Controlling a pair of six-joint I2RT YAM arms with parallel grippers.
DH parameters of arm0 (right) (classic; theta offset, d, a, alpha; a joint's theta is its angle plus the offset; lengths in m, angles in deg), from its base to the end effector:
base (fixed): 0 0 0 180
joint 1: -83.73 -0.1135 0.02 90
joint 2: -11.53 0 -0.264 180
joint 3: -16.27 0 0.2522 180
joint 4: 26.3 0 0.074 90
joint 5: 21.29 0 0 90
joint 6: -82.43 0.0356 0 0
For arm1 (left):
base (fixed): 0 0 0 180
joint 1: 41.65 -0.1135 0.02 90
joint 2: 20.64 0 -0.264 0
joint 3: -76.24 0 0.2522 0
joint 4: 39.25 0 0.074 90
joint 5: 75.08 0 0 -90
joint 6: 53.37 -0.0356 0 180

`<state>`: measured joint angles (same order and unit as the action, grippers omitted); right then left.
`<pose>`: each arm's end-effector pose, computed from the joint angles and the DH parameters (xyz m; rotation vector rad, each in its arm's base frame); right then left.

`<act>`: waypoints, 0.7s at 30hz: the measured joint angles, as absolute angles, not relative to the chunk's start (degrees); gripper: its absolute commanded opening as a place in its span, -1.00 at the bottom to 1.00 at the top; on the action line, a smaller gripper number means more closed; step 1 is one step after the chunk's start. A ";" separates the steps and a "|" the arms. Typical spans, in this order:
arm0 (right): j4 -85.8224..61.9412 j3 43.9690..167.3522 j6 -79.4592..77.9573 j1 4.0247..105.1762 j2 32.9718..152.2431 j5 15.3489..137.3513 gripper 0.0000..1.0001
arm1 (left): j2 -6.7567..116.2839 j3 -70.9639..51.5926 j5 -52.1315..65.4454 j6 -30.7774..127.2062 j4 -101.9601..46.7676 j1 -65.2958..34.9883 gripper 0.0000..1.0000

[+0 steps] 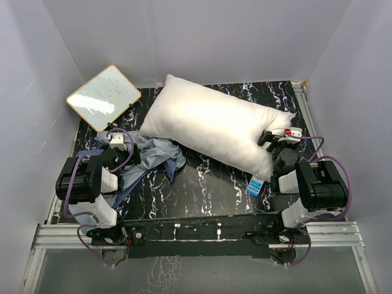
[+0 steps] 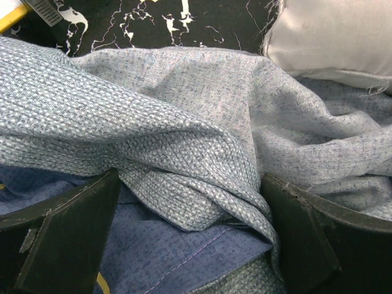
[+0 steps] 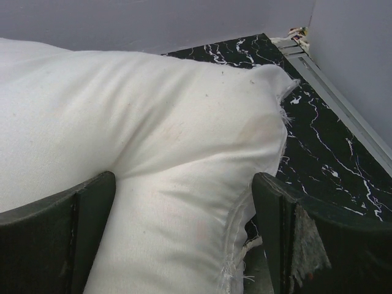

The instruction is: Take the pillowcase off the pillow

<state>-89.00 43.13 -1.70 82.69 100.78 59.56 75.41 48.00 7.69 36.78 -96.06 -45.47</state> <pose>0.2426 -0.0013 0.1546 0.1912 1.5538 -0.0301 0.2501 0.0122 0.1216 0.0306 1.7614 -0.0647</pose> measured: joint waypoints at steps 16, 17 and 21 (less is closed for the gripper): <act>-89.35 43.02 -3.01 83.04 100.87 61.59 0.97 | 75.43 48.00 8.15 36.84 -96.12 -45.29 0.94; -89.35 43.00 -3.01 83.04 100.87 61.59 0.97 | 75.43 48.00 8.15 36.84 -96.12 -45.29 0.94; -89.35 43.02 -3.01 83.04 100.87 61.62 0.97 | 75.50 47.92 8.15 36.84 -96.08 -45.29 0.94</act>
